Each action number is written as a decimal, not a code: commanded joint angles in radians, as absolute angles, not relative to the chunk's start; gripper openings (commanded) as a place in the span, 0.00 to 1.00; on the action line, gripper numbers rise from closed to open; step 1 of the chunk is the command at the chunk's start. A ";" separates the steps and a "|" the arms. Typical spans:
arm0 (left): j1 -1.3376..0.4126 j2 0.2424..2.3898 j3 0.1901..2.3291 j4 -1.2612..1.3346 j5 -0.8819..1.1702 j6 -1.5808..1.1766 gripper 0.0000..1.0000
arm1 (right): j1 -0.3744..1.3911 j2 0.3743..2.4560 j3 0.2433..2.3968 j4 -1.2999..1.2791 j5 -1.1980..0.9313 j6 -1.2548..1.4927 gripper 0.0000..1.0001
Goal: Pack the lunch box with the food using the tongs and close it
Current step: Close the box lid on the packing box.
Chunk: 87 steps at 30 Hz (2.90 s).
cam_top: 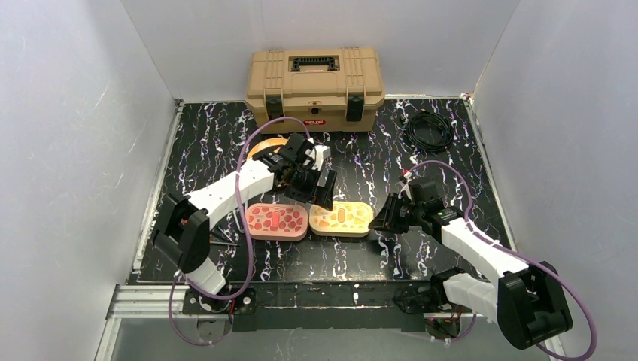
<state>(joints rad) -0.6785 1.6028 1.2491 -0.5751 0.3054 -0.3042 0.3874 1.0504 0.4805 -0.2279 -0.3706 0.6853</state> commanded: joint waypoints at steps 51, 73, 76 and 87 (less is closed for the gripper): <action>-0.694 1.654 1.193 -0.590 0.388 -0.282 0.98 | 0.390 0.852 0.476 -0.440 -0.263 0.621 0.71; -0.698 1.701 1.195 -0.592 0.480 -0.292 0.98 | 0.536 0.976 0.504 -0.346 -0.175 0.677 0.71; -0.698 1.704 1.197 -0.594 0.490 -0.293 0.98 | 0.541 0.992 0.506 -0.328 -0.153 0.691 0.71; -0.710 1.744 1.209 -0.614 0.538 -0.284 0.98 | 0.543 1.016 0.494 -0.286 -0.080 0.721 0.70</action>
<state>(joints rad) -0.6983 1.7344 1.1870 -0.5690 0.5030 -0.2920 0.5392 1.0126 0.4683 -0.3298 -0.1490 0.7033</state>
